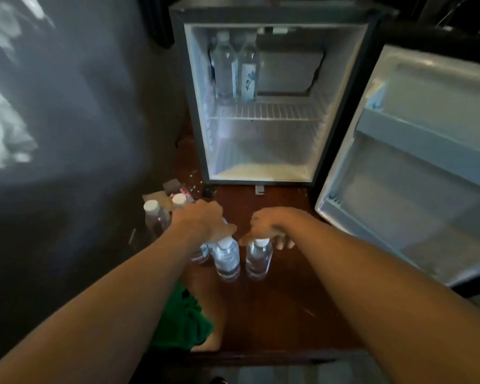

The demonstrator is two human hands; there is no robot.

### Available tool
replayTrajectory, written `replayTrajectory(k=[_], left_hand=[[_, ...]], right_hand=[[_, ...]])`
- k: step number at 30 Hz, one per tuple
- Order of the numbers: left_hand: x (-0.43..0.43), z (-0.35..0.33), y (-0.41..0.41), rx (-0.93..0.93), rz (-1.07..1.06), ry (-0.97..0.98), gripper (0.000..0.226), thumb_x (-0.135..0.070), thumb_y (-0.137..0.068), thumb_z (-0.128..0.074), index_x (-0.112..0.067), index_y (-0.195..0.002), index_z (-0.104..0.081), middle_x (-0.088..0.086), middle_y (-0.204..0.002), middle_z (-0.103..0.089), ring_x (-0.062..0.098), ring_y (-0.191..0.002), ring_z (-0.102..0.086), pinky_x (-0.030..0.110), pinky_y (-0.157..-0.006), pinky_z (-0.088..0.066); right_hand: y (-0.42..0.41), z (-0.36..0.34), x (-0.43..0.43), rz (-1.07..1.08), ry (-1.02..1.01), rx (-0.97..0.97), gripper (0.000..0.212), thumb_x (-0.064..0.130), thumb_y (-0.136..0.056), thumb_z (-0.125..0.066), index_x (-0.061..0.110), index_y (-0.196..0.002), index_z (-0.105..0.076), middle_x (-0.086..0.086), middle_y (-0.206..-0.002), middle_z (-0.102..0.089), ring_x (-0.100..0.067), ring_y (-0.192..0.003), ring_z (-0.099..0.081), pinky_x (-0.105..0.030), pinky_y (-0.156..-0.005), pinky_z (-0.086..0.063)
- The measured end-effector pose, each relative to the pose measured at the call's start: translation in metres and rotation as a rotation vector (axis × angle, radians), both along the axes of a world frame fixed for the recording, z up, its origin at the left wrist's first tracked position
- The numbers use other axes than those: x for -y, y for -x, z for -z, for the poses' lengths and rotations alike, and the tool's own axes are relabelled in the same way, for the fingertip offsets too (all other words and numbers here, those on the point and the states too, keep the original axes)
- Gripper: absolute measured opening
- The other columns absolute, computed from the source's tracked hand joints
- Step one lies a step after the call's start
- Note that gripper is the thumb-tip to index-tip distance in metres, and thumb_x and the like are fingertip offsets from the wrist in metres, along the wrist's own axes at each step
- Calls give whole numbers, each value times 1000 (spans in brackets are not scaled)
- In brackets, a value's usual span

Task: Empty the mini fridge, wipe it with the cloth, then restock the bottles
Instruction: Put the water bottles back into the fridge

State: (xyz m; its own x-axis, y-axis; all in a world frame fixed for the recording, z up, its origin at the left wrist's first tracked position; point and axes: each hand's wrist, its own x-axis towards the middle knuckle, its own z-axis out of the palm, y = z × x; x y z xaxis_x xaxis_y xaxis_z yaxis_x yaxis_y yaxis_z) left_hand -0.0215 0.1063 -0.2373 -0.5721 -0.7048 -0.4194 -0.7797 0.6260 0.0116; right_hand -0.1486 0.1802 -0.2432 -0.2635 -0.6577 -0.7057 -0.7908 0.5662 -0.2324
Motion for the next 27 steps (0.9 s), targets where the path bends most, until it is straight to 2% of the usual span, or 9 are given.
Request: replayTrajectory(k=[2, 3, 6, 9, 12, 16, 18, 22, 27], left_hand=[[-6, 15, -7, 58, 21, -95, 57, -60, -85, -56, -23, -128, -55, 6, -119, -61, 29, -105, -61, 40, -86, -48], [-7, 21, -9, 63, 21, -125, 57, -56, -85, -59, -23, -130, -52, 5, -112, -62, 27, -100, -63, 39, -84, -50], [-8, 36, -5, 21, 91, -63, 54, -45, -87, -64, -18, -131, -49, 7, -118, -61, 28, -107, -62, 39, -87, -52], [-11, 30, 3, -48, 197, -10, 41, -42, -89, -62, -20, -123, -56, 7, -121, -60, 28, -111, -58, 40, -89, -51], [-9, 9, 14, -122, 235, 16, 37, -44, -87, -62, -18, -113, -61, 7, -116, -63, 29, -107, -60, 41, -87, -52], [13, -58, 29, -305, 148, 28, 44, -53, -83, -65, -15, -104, -63, 8, -108, -63, 29, -98, -62, 37, -78, -50], [25, -94, 33, -427, 117, 42, 40, -52, -83, -66, -16, -100, -61, 7, -108, -63, 28, -95, -62, 35, -75, -50], [44, -146, 37, -609, 51, 121, 37, -48, -85, -65, -18, -106, -60, 7, -114, -61, 34, -104, -60, 38, -79, -51], [73, -170, 54, -822, -99, 223, 32, -44, -85, -66, -16, -100, -62, 8, -104, -64, 35, -99, -61, 36, -71, -47]], right_hand=[[-6, 14, -7, -58, -42, -84, 57, 46, -83, -68, 20, -130, -49, -5, -112, -56, -27, -94, -65, -37, -80, -55], [-7, 21, -8, -79, -14, -164, 55, 41, -83, -70, 25, -131, -48, -4, -119, -57, -27, -103, -63, -39, -87, -52], [-3, 36, -8, -65, 128, -280, 49, 29, -83, -70, 30, -128, -51, -5, -126, -55, -29, -113, -56, -37, -82, -46], [2, 35, -11, 43, 206, -245, 39, 35, -84, -66, 29, -121, -57, -7, -125, -57, -30, -111, -57, -38, -82, -47], [10, 15, -12, 145, 241, -246, 41, 42, -74, -73, 27, -112, -64, -6, -117, -61, -30, -106, -59, -36, -78, -48], [28, -42, -4, 253, 372, -234, 41, 45, -70, -78, 17, -100, -68, -7, -100, -66, -26, -90, -63, -35, -75, -53], [36, -72, 1, 269, 445, -271, 39, 42, -73, -78, 15, -100, -68, -6, -95, -66, -24, -86, -63, -31, -68, -49], [52, -125, 16, 309, 580, -298, 39, 43, -75, -78, 17, -101, -63, -7, -105, -64, -24, -91, -61, -31, -68, -44], [71, -154, 46, 379, 793, -306, 37, 42, -81, -72, 16, -106, -64, -10, -110, -64, -28, -99, -60, -33, -74, -47]])
